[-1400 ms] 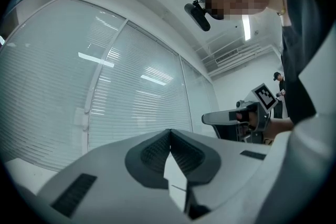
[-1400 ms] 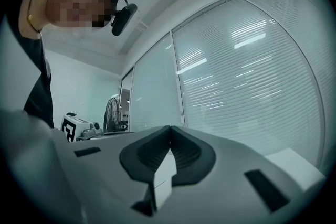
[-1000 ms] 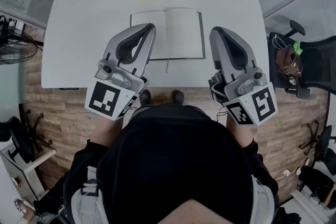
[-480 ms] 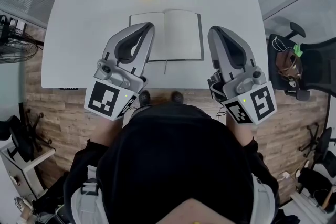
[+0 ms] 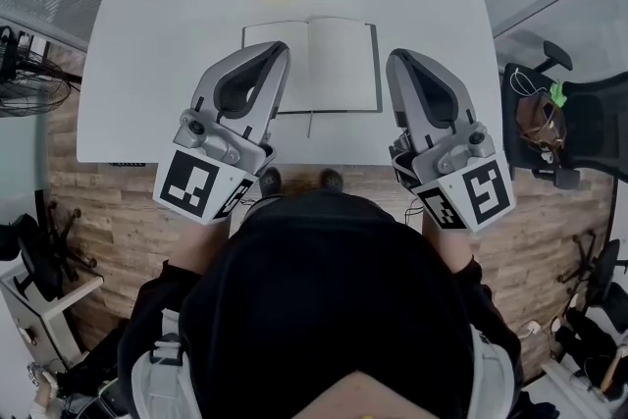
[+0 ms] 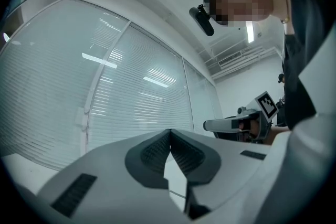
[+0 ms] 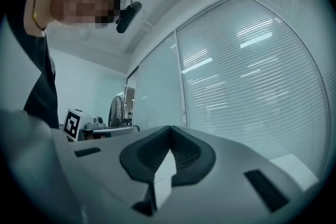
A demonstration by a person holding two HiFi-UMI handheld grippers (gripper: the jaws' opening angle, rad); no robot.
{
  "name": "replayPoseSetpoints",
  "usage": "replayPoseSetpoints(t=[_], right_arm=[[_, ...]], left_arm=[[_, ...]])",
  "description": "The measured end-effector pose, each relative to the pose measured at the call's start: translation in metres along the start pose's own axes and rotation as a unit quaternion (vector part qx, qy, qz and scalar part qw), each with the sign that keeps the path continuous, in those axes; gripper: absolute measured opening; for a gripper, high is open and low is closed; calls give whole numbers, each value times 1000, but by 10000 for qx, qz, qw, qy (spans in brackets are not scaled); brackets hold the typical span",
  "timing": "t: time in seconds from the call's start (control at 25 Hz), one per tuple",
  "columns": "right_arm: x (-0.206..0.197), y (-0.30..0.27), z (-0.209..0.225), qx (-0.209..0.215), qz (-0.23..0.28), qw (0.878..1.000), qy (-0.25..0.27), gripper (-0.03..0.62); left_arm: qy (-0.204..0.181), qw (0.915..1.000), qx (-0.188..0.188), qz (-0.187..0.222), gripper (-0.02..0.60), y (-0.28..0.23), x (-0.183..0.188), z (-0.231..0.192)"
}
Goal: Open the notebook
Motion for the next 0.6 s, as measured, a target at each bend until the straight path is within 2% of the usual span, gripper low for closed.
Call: replayPoseSetpoints(t=[0.6], right_arm=[[2, -7, -5, -29, -15, 9998, 212, 3]], left_arm=[[-107, 9999, 23, -4, 12, 0, 3, -7]])
Point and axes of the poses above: the fingertips, and each gripper's own axes: y backward along the fingers, z to its right, x out of its top, the point moved 8 cm from there along y, backward along the fingers, and after that the axes turned 3 degrees about -y, right-handed, at the moved point
